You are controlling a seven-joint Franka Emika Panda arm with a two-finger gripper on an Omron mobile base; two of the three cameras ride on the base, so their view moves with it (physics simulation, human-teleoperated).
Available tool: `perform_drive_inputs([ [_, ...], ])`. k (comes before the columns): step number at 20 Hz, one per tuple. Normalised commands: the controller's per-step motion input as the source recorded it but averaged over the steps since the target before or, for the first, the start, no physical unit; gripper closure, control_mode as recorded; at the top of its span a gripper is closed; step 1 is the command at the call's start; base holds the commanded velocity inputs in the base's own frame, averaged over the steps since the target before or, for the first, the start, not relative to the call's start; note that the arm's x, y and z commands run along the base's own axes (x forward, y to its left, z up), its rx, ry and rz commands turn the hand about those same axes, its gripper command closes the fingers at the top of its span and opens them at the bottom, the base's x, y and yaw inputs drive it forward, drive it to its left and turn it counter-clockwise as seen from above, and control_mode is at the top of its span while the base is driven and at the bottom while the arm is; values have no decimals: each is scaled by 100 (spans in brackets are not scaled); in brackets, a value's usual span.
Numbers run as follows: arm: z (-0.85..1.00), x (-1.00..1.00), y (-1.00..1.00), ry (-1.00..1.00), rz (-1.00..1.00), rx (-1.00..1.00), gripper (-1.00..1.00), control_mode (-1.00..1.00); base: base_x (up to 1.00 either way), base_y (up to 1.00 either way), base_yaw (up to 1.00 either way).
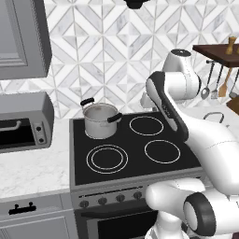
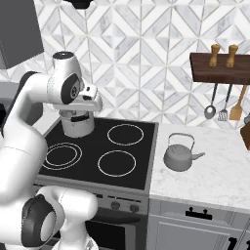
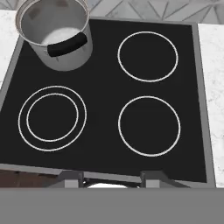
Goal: Pick the kettle from the counter and place it on a stove burner. Then turn the burner on.
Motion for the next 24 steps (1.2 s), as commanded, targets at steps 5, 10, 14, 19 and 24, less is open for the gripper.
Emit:
perform_drive_inputs([
  [5,-2,-45,-8,2,-9,3,-100,-100,0,0,0],
  [10,0,-85,-27,-6,-21,4,-100,-100,0,0,0],
  [14,2,-32,-36,1,-13,0,-100,-100,0,0,0],
  [19,0,5,-58,14,-12,-3,-100,-100,0,0,0],
  [24,0,3,-90,24,-43,3,-100,-100,0,0,0],
])
